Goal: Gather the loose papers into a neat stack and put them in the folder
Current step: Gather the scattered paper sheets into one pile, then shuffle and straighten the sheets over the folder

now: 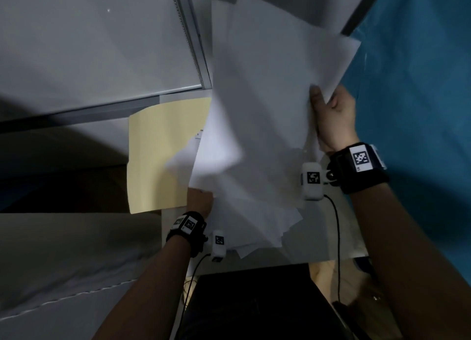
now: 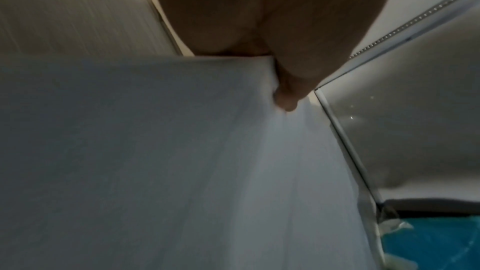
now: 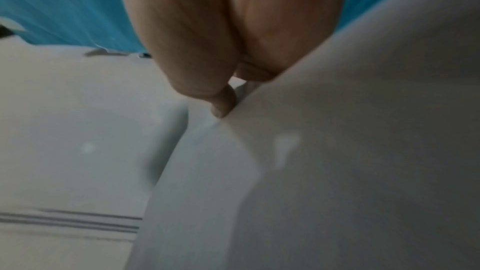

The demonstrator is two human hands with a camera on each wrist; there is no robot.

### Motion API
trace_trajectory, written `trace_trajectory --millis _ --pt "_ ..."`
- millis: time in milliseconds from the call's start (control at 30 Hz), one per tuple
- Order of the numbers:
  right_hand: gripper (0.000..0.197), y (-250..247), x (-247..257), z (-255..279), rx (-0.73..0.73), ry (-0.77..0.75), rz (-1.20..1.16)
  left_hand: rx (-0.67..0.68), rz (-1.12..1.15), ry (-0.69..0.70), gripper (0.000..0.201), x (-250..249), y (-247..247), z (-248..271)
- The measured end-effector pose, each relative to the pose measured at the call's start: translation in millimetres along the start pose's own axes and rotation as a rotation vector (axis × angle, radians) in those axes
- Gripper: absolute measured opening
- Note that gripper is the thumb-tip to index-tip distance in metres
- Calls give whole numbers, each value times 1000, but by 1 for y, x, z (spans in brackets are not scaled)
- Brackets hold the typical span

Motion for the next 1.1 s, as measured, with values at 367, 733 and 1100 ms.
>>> trace_trajectory --millis 367,733,1100 --pt "54 24 -153 61 379 369 554 58 351 81 120 -14 5 0" --pt "63 4 -115 60 438 547 148 297 473 142 36 -36 -26 -1" --pt "73 20 -42 61 216 152 181 -56 486 470 49 -113 -13 44"
Point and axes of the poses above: each hand's wrist, its own z-axis away from the middle knuckle, its own y-axis out of the palm, x = y × z, the point moved 1 cm from there along -z, towards the middle knuckle, and after that the axes turned 2 degrees about -y, right-handed, at the moved point
